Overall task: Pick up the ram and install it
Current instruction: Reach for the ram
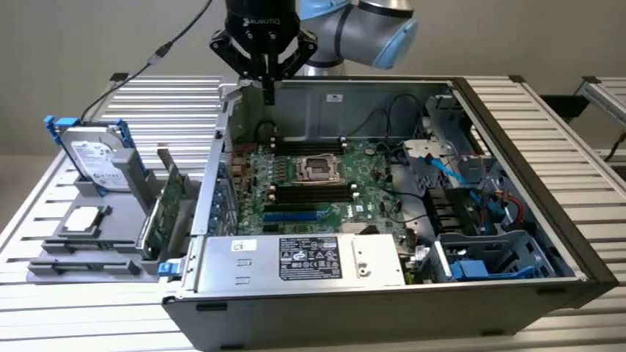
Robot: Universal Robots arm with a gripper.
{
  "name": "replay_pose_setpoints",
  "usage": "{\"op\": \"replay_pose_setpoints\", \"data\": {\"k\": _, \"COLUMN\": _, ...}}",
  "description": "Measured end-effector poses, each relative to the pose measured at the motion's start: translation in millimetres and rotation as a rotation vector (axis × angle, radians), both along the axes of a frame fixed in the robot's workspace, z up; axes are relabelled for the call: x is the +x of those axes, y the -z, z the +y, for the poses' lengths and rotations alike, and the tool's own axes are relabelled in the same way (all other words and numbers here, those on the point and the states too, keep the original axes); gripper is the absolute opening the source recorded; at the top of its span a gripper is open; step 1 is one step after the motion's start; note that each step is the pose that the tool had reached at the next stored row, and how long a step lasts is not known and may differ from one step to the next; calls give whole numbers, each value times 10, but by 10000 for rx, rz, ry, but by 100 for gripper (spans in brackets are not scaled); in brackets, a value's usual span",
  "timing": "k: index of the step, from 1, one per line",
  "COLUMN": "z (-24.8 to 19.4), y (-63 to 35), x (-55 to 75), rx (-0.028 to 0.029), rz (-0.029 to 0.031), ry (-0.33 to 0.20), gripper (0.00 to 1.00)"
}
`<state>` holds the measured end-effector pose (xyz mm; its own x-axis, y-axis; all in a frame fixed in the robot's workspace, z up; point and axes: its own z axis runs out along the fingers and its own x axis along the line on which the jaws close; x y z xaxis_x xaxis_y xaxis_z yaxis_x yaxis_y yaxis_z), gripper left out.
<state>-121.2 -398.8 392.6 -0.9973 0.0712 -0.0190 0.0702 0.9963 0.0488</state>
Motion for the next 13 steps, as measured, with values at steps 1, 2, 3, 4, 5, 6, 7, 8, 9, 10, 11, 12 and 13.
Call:
{"op": "replay_pose_setpoints", "data": {"k": 1, "z": 0, "y": 0, "x": 0, "rx": 0, "rz": 0, "ry": 0, "gripper": 11}}
{"op": "replay_pose_setpoints", "data": {"k": 2, "z": 0, "y": 0, "x": 0, "rx": 0, "rz": 0, "ry": 0, "gripper": 11}}
{"op": "replay_pose_setpoints", "data": {"k": 3, "z": 0, "y": 0, "x": 0, "rx": 0, "rz": 0, "ry": 0, "gripper": 11}}
{"op": "replay_pose_setpoints", "data": {"k": 4, "z": 0, "y": 0, "x": 0, "rx": 0, "rz": 0, "ry": 0, "gripper": 11}}
{"op": "replay_pose_setpoints", "data": {"k": 5, "z": 0, "y": 0, "x": 0, "rx": 0, "rz": 0, "ry": 0, "gripper": 11}}
{"op": "replay_pose_setpoints", "data": {"k": 6, "z": 0, "y": 0, "x": 0, "rx": 0, "rz": 0, "ry": 0, "gripper": 11}}
{"op": "replay_pose_setpoints", "data": {"k": 7, "z": 0, "y": 0, "x": 0, "rx": 0, "rz": 0, "ry": 0, "gripper": 11}}
{"op": "replay_pose_setpoints", "data": {"k": 8, "z": 0, "y": 0, "x": 0, "rx": 0, "rz": 1, "ry": 0, "gripper": 11}}
{"op": "replay_pose_setpoints", "data": {"k": 9, "z": 0, "y": 0, "x": 0, "rx": -1, "rz": 0, "ry": 0, "gripper": 11}}
{"op": "replay_pose_setpoints", "data": {"k": 10, "z": 0, "y": -1, "x": -13, "rx": -2, "rz": -3, "ry": 0, "gripper": 11}}
{"op": "replay_pose_setpoints", "data": {"k": 11, "z": 0, "y": -2, "x": -55, "rx": -4, "rz": -51, "ry": 0, "gripper": 11}}
{"op": "replay_pose_setpoints", "data": {"k": 12, "z": 0, "y": 0, "x": -100, "rx": -1, "rz": -108, "ry": 0, "gripper": 11}}
{"op": "replay_pose_setpoints", "data": {"k": 13, "z": 0, "y": 1, "x": -145, "rx": 0, "rz": -132, "ry": 1, "gripper": 11}}
